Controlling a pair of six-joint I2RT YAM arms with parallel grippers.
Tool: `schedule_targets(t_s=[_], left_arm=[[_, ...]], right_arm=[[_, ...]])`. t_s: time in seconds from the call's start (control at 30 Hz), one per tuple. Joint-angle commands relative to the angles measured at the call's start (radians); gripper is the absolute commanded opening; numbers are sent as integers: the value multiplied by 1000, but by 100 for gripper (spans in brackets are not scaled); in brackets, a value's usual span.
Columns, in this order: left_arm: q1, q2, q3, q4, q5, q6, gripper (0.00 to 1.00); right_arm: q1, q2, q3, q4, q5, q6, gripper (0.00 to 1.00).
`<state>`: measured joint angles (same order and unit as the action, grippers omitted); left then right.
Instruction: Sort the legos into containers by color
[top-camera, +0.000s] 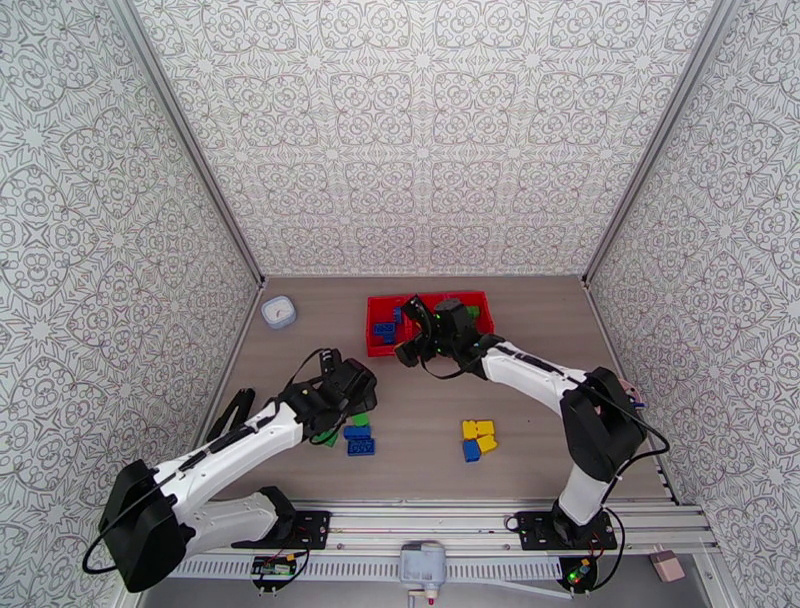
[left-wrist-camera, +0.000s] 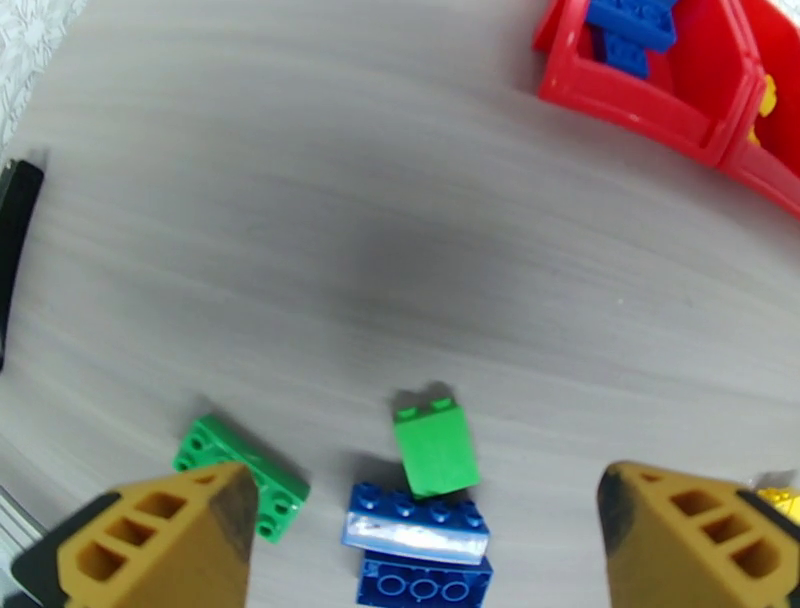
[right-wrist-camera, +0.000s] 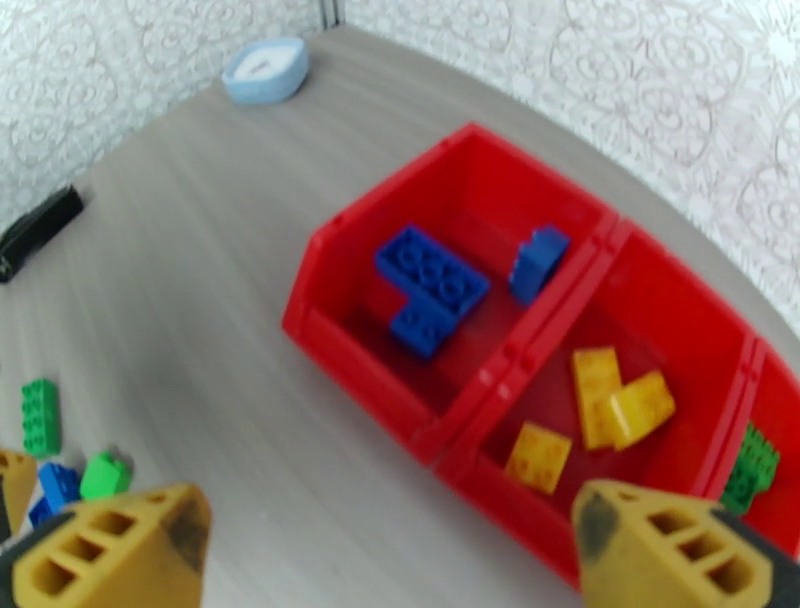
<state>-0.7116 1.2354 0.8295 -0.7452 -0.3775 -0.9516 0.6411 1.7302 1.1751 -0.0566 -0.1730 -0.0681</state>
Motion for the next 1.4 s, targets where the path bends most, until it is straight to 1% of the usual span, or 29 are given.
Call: schedule_targets(t_s=[0.0, 0.1, 0.17, 0.37, 0.73, 0.87, 0.97, 1.17, 1.23, 1.37], left_arm=[[4, 45, -14, 39, 68, -79, 88], [4, 91, -24, 66, 84, -105, 84], [10, 120, -30, 78, 90, -119, 78], [18, 202, -23, 112, 116, -118, 68], [32, 310, -21, 157, 144, -103, 58], [38, 334, -20, 165, 149, -103, 55], [39, 349, -15, 168, 155, -99, 51], [40, 372, -10, 169, 160, -98, 39], [40, 367, -9, 167, 157, -99, 32], [34, 327, -6, 168, 135, -91, 27]], right_arm=[[-3, -39, -59, 17, -22, -10, 100], [-3, -50, -84, 10, -31, -9, 100], [-3, -54, -91, 4, -29, -12, 100], [-3, -64, -115, 2, -44, 3, 100], [-3, -89, -147, -8, -30, 5, 100], [-3, -89, -149, -11, -26, 4, 100], [-3, -87, -149, -7, -26, 8, 100], [-2, -96, -149, -8, -23, 11, 100], [-3, -106, -151, -12, -21, 10, 100], [-3, -131, -163, -11, -9, 11, 100]])
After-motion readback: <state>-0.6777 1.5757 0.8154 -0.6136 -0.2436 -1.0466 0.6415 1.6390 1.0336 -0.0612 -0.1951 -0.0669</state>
